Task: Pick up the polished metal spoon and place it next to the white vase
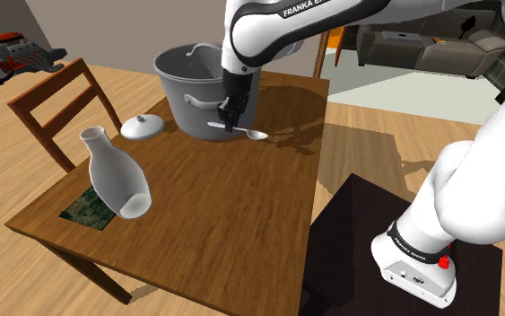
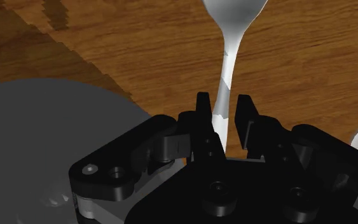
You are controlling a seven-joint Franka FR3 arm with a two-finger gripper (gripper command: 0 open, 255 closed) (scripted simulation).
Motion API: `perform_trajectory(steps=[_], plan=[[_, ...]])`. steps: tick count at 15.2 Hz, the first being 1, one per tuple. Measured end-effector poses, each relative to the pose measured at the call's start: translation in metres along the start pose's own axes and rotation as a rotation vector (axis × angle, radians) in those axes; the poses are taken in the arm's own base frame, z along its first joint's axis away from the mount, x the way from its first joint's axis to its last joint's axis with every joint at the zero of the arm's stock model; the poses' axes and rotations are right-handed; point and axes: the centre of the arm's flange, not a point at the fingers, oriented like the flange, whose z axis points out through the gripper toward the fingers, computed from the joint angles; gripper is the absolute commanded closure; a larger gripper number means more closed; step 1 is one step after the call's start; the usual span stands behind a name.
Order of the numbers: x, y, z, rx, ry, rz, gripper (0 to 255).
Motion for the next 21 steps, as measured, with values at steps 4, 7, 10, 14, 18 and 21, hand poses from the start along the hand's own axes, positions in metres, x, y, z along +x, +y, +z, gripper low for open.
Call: perform_trajectory(steps=[4, 7, 10, 14, 18, 21], plan=[[0.055, -0.023, 0.002, -0.003, 0.036, -0.008, 255], [0.098, -0.044, -0.005, -0.001, 0.114, -0.016, 255], [0.135, -0.065, -0.006, 0.006, 0.136, -0.025, 255], [0.182, -0.096, 0.003, 0.016, 0.144, -0.035, 255], [0.201, -0.109, 0.015, 0.039, 0.138, -0.040, 255], [0.197, -0.114, 0.031, 0.094, 0.129, -0.012, 255]])
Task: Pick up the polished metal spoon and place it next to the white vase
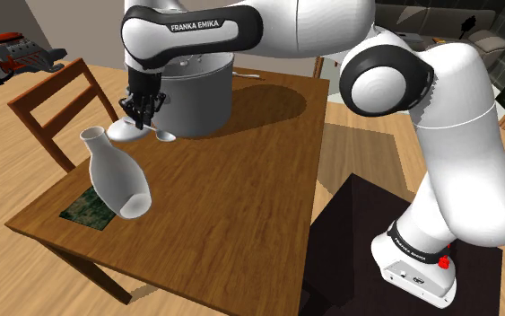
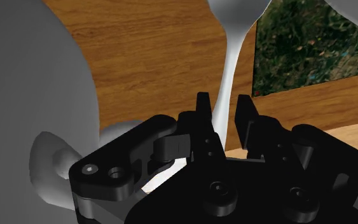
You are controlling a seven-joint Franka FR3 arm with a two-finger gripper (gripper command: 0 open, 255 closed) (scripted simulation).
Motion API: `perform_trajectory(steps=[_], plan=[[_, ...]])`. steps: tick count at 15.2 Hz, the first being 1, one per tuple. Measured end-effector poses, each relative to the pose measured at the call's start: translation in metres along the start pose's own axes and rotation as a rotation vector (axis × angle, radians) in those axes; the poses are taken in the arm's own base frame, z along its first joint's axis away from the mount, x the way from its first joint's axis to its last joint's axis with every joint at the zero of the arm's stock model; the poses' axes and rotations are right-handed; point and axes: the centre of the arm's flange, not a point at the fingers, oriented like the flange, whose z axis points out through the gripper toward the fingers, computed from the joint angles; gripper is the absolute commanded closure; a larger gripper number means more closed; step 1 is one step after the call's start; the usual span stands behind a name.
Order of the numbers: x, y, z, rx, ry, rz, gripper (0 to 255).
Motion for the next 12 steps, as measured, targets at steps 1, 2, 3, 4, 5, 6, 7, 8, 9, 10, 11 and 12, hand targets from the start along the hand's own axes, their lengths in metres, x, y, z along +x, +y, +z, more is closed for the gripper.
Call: perform_trajectory(steps=[1, 2, 3, 4, 5, 6, 7, 8, 9, 10, 11, 12], plan=[[-0.004, 0.003, 0.000, 0.005, 0.013, 0.010, 255], [-0.009, 0.004, 0.002, 0.006, 0.024, 0.004, 255], [-0.003, 0.007, 0.007, -0.001, 0.032, 0.004, 255], [0.000, 0.007, 0.013, -0.013, 0.026, -0.003, 255], [-0.004, 0.008, 0.015, -0.035, 0.026, -0.025, 255], [-0.003, 0.007, 0.018, -0.052, 0.025, -0.038, 255], [-0.002, 0.007, 0.021, -0.060, 0.027, -0.044, 255], [-0.006, 0.008, 0.024, -0.063, 0.042, -0.046, 255], [-0.003, 0.009, 0.027, -0.067, 0.042, -0.045, 255], [-0.008, 0.012, 0.031, -0.066, 0.054, -0.048, 255], [-0.006, 0.013, 0.033, -0.067, 0.056, -0.044, 255], [-0.010, 0.018, 0.043, -0.070, 0.037, -0.044, 255]])
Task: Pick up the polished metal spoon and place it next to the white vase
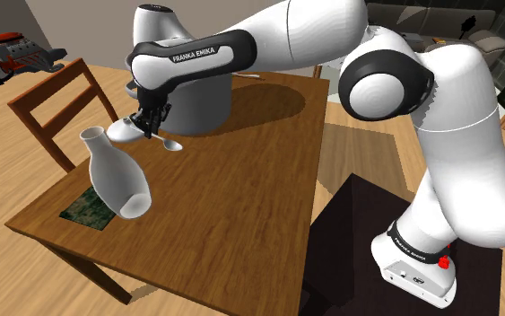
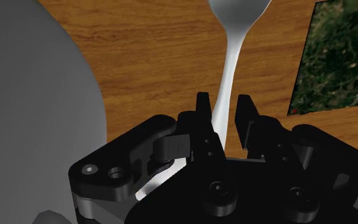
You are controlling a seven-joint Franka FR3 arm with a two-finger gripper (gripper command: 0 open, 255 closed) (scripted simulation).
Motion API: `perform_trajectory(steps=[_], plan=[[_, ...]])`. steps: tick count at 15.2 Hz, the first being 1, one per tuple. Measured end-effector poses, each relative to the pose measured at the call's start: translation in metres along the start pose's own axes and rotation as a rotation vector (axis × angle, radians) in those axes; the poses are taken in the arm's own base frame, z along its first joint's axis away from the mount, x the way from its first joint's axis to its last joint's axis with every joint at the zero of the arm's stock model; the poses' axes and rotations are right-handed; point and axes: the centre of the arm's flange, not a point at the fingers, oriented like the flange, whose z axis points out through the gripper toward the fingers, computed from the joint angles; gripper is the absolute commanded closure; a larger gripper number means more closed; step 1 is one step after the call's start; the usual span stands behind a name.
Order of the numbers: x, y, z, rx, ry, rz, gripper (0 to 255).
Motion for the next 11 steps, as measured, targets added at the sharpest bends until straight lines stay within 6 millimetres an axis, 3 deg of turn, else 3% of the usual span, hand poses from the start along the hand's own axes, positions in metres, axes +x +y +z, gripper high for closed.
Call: perform_trajectory(steps=[11], plan=[[0.0043, 0.0029, 0.0032, 0.005, 0.053, -0.008, 255]])
